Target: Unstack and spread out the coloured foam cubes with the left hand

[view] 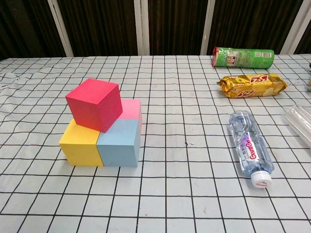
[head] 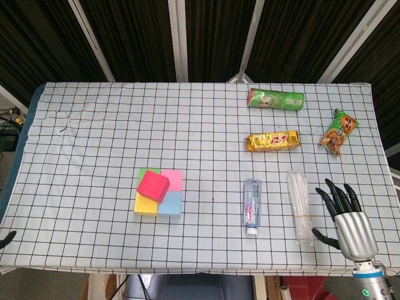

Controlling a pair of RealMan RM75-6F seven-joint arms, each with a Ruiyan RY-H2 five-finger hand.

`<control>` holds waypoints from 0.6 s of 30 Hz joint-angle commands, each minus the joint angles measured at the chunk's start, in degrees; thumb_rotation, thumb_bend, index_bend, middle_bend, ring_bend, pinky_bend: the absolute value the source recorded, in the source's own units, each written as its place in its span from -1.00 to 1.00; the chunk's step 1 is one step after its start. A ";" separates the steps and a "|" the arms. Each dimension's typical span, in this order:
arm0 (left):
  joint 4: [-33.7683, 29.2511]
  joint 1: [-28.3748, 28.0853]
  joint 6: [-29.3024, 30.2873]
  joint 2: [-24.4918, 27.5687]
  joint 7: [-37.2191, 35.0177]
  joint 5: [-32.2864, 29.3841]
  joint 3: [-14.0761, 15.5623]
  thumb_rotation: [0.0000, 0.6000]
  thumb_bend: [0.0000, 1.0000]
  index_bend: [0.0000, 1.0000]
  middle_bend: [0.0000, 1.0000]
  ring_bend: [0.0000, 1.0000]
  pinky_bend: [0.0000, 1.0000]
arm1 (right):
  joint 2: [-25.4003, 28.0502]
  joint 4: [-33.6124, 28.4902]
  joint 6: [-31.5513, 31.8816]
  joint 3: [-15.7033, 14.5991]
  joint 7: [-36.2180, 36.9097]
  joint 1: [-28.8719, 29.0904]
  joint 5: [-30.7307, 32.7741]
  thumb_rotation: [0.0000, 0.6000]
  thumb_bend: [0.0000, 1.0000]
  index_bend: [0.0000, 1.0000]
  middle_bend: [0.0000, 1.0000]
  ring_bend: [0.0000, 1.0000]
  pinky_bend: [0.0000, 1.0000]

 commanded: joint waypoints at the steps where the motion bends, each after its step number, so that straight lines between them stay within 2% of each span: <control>1: 0.00 -0.04 -0.04 -0.04 0.08 0.02 0.00 1.00 -0.87 -0.87 -1.00 -1.00 -0.69 | 0.07 -0.05 0.11 0.02 0.05 -0.07 0.04 1.00 -0.88 -0.67 -0.94 -0.72 -1.00; 18: -0.01 -0.02 -0.49 0.36 0.23 -0.41 0.15 1.00 -0.87 -0.87 -1.00 -1.00 -0.68 | 0.11 -0.32 -1.41 0.03 0.04 0.35 0.94 1.00 -0.88 -0.67 -0.94 -0.72 -1.00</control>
